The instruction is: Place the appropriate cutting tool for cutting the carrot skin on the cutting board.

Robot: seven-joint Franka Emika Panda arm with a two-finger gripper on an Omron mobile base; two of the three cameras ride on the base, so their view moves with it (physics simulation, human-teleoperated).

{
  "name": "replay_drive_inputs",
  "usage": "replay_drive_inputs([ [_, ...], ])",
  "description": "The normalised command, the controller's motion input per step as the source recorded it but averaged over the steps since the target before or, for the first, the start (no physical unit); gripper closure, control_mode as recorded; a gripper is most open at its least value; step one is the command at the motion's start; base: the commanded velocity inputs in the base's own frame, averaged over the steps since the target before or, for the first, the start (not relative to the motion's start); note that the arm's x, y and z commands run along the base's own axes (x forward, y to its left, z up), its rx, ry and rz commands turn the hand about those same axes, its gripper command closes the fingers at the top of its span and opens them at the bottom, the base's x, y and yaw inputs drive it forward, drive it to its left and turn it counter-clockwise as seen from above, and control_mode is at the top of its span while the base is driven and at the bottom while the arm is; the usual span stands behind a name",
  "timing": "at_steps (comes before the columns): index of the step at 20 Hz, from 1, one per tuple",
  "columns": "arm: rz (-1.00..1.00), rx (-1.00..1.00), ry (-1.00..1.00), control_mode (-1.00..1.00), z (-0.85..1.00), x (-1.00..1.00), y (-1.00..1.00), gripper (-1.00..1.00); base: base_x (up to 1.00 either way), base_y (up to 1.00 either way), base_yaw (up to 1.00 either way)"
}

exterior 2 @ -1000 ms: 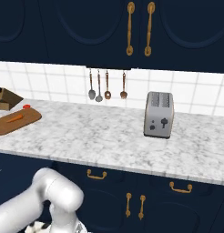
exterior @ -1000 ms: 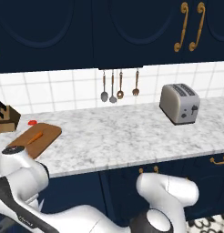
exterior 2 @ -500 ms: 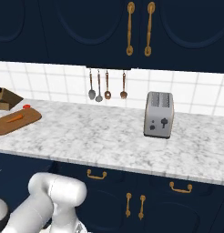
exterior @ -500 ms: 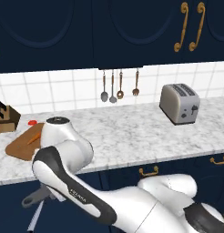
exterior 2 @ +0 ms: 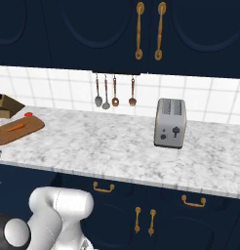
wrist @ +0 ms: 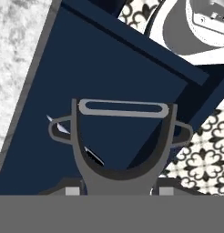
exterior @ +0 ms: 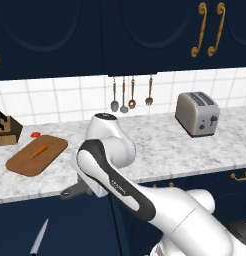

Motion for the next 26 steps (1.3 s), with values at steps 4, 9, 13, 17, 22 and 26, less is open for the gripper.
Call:
replay_drive_inputs([
  [4, -0.05, 0.00, 0.00, -1.00, 0.00, 0.84, -0.27, 1.00, 0.00, 0.00, 0.00],
  [9, -0.01, 0.00, 0.00, -1.00, 0.00, 0.85, -0.11, 1.00, 0.00, 0.00, 0.00],
  [13, 0.00, 0.00, 0.00, -1.00, 0.00, 0.89, 0.00, 1.00, 0.00, 0.00, 0.00],
  [17, 0.00, 0.00, 0.00, -1.00, 0.00, 0.85, 0.24, 1.00, 0.00, 0.00, 0.00],
  [22, 0.00, -0.02, 0.00, -1.00, -0.16, 0.66, 0.56, 1.00, 0.00, 0.00, 0.00],
  [26, 0.00, -0.04, 0.00, -1.00, -0.28, 0.58, 0.58, 1.00, 0.00, 0.00, 0.00],
])
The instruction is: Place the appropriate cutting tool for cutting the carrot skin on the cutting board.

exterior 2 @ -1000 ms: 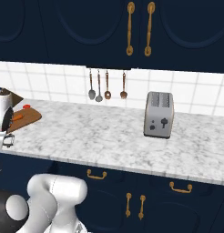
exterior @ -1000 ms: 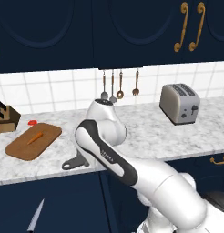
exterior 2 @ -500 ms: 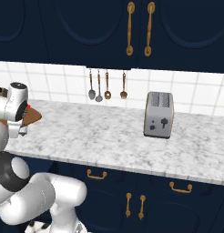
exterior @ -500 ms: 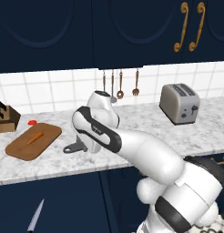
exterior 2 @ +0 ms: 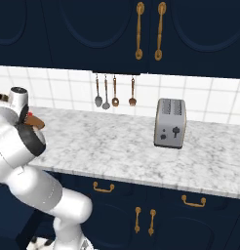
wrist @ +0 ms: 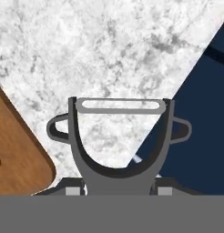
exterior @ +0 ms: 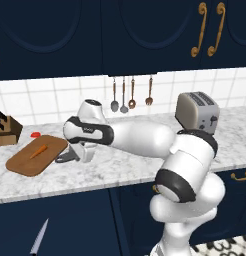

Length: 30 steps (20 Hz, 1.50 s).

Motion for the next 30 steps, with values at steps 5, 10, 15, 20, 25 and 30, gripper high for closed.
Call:
replay_drive_inputs([
  [5, 0.00, -0.02, -0.05, -1.00, -0.17, 0.46, 0.41, 1.00, 0.00, 0.00, 0.00],
  [10, 0.00, 0.00, -0.07, -1.00, -0.17, 0.39, 0.33, 1.00, 0.00, 0.00, 0.00],
  [15, 0.00, 0.00, -0.07, -1.00, -0.21, 0.32, 0.29, 1.00, 0.00, 0.00, 0.00],
  [20, 0.00, 0.00, -0.08, -1.00, -0.16, 0.26, 0.13, 1.00, 0.00, 0.00, 0.00],
  [25, 0.00, 0.00, -0.01, -1.00, -0.17, 0.19, 0.09, 1.00, 0.00, 0.00, 0.00],
  [30, 0.00, 0.00, 0.00, -1.00, -0.18, 0.32, 0.07, 1.00, 0.00, 0.00, 0.00],
])
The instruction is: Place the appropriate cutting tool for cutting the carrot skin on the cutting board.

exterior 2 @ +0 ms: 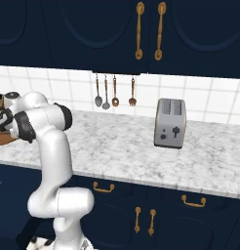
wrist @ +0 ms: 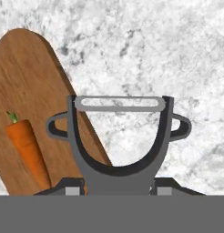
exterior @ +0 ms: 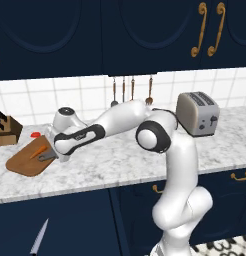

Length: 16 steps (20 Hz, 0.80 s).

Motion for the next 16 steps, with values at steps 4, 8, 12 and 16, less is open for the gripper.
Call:
replay_drive_inputs([
  [4, 0.00, -0.04, 0.00, -1.00, -0.31, 0.31, 0.23, 1.00, 0.00, 0.00, 0.00],
  [8, 0.00, -0.05, 0.00, -1.00, -0.27, 0.32, 0.32, 1.00, 0.00, 0.00, 0.00],
  [12, 0.00, -0.06, 0.00, -1.00, -0.23, 0.27, 0.31, 1.00, 0.00, 0.00, 0.00],
  [16, 0.00, -0.06, 0.01, -1.00, -0.20, 0.24, 0.38, -1.00, 0.00, 0.00, 0.00],
])
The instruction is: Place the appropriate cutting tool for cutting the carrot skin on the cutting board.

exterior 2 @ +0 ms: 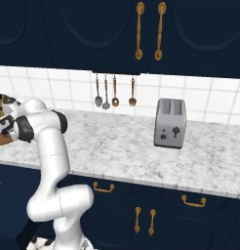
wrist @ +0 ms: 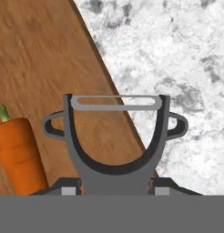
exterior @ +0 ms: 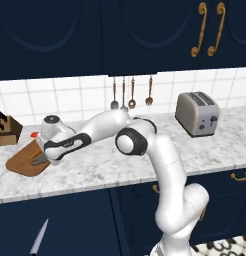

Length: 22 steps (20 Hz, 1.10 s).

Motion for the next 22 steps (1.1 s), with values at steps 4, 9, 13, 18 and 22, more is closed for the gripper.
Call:
replay_drive_inputs([
  [4, 0.01, 0.00, 0.00, -1.00, -0.13, 0.30, 0.29, -1.00, 0.00, 0.00, 0.00],
  [9, 0.04, 0.00, 0.00, -1.00, -0.04, 0.12, 0.03, -1.00, 0.00, 0.00, 0.00],
  [13, 0.02, 0.05, -0.10, -1.00, 0.25, -0.80, -0.36, -1.00, 0.00, 0.00, 0.00],
  [18, 0.00, 0.09, -0.12, -1.00, 0.23, -0.98, -0.71, -1.00, 0.00, 0.00, 0.00],
  [22, -0.01, 0.08, -0.06, -1.00, 0.02, -0.72, -0.90, -1.00, 0.00, 0.00, 0.00],
])
